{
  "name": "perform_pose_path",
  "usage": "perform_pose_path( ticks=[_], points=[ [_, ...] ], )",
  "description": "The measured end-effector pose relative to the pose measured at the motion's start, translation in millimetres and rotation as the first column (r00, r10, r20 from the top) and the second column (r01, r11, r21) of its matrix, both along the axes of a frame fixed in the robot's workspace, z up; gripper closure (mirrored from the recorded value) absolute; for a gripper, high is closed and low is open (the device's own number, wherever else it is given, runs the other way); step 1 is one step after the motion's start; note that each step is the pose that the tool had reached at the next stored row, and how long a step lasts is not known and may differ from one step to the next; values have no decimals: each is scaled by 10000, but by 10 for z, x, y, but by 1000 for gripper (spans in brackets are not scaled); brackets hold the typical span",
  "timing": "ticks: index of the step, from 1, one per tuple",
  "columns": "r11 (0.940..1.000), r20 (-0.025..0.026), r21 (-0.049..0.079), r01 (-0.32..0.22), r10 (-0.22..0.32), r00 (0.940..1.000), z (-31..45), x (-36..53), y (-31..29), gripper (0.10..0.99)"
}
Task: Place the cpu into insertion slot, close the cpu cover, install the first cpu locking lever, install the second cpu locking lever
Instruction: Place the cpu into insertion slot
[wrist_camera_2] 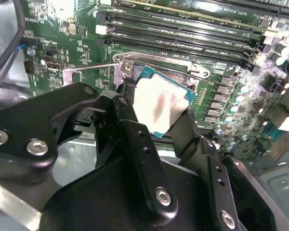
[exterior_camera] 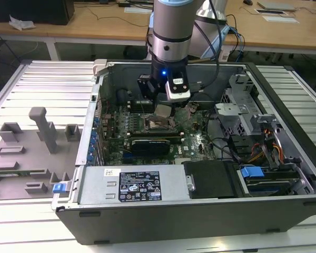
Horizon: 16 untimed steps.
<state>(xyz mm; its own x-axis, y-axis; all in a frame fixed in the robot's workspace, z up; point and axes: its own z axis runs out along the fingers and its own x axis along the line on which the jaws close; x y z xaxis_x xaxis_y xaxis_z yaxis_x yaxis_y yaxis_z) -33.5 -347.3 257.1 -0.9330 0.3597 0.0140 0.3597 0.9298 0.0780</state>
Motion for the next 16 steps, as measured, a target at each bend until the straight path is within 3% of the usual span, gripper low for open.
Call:
perform_pose_path(
  ticks=[4,7,12,15,16],
  points=[
    [9959,1,-17,908,-908,9959,-12,0,0,545],
    [9860,2,-28,1667,-1667,9860,-21,0,0,545],
    [9706,3,-33,2406,-2406,9706,-29,0,0,545],
    [9446,4,-37,3281,-3281,9446,-38,0,0,545],
    [9331,5,-37,3595,-3595,9332,-42,0,0,545]
  ],
)
